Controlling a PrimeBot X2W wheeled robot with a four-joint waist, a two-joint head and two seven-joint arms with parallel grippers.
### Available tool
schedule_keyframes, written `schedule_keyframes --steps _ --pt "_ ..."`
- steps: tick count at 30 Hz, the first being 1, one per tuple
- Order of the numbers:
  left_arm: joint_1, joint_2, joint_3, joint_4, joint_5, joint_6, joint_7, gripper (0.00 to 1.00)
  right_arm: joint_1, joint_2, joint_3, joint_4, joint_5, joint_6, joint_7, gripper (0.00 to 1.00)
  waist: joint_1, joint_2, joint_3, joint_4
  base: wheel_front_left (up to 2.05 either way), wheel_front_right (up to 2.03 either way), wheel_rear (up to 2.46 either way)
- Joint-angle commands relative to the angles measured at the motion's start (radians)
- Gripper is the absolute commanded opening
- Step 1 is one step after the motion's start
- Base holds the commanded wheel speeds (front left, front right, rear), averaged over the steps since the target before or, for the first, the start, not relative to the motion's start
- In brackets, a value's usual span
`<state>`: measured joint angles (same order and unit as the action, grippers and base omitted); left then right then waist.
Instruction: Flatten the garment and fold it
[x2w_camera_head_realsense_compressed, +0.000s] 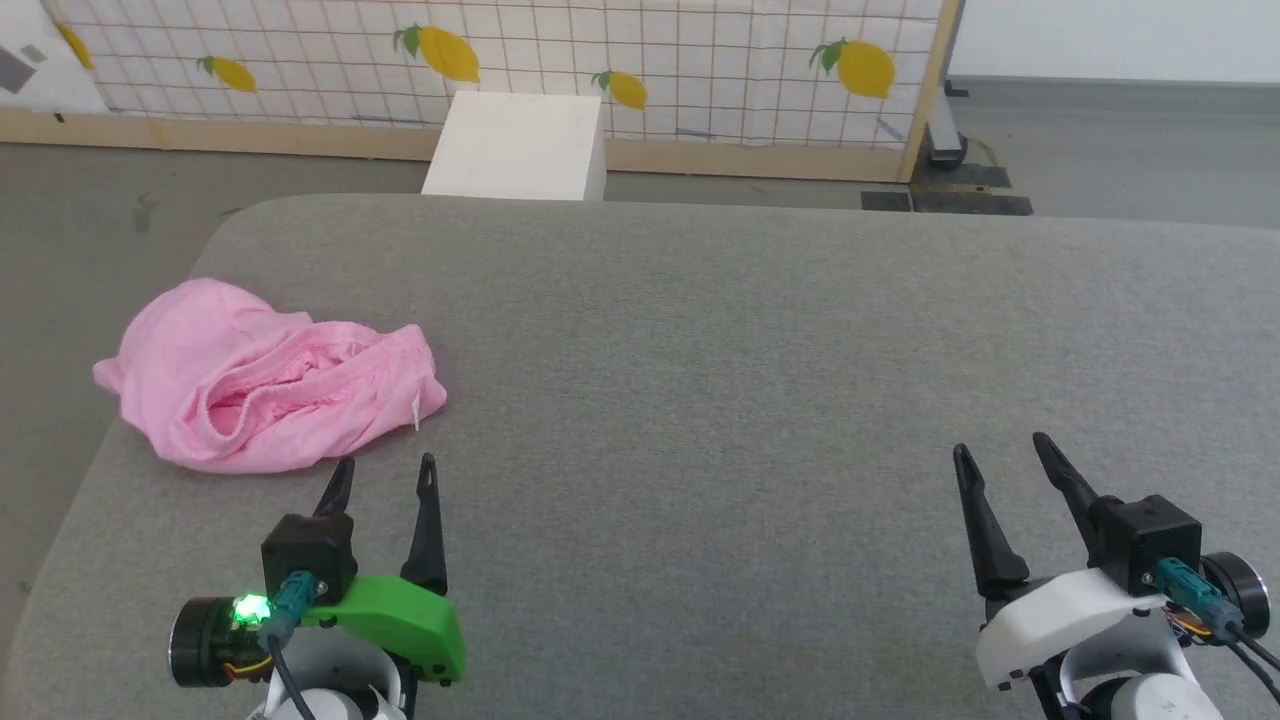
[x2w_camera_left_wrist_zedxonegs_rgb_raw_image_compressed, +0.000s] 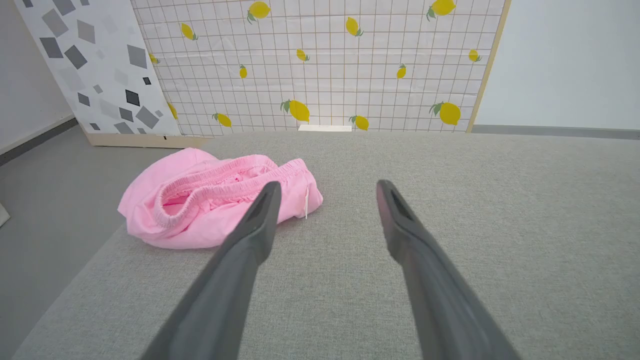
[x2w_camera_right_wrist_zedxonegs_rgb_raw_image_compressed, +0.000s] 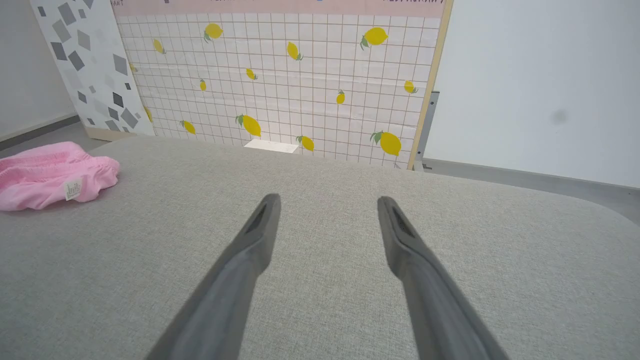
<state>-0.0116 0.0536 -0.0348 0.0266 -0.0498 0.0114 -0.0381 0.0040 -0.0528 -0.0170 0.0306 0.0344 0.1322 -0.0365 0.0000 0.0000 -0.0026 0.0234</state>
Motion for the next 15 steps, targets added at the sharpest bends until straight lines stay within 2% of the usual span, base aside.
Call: schedule_keyframes --steps 1,15 --pt "0.001 0.0 -0.002 0.006 -0.012 0.009 -0.012 1.0 0.01 0.001 -0.004 0.005 0.011 0.0 -0.012 1.0 0.0 0.0 -0.001 0.011 0.0 0.0 0.0" --pt "0.013 -0.001 -0.013 0.018 -0.037 0.02 -0.04 1.0 0.02 0.001 -0.011 0.024 0.029 0.0 -0.041 1.0 0.0 0.0 -0.004 0.092 0.0 0.0 0.0"
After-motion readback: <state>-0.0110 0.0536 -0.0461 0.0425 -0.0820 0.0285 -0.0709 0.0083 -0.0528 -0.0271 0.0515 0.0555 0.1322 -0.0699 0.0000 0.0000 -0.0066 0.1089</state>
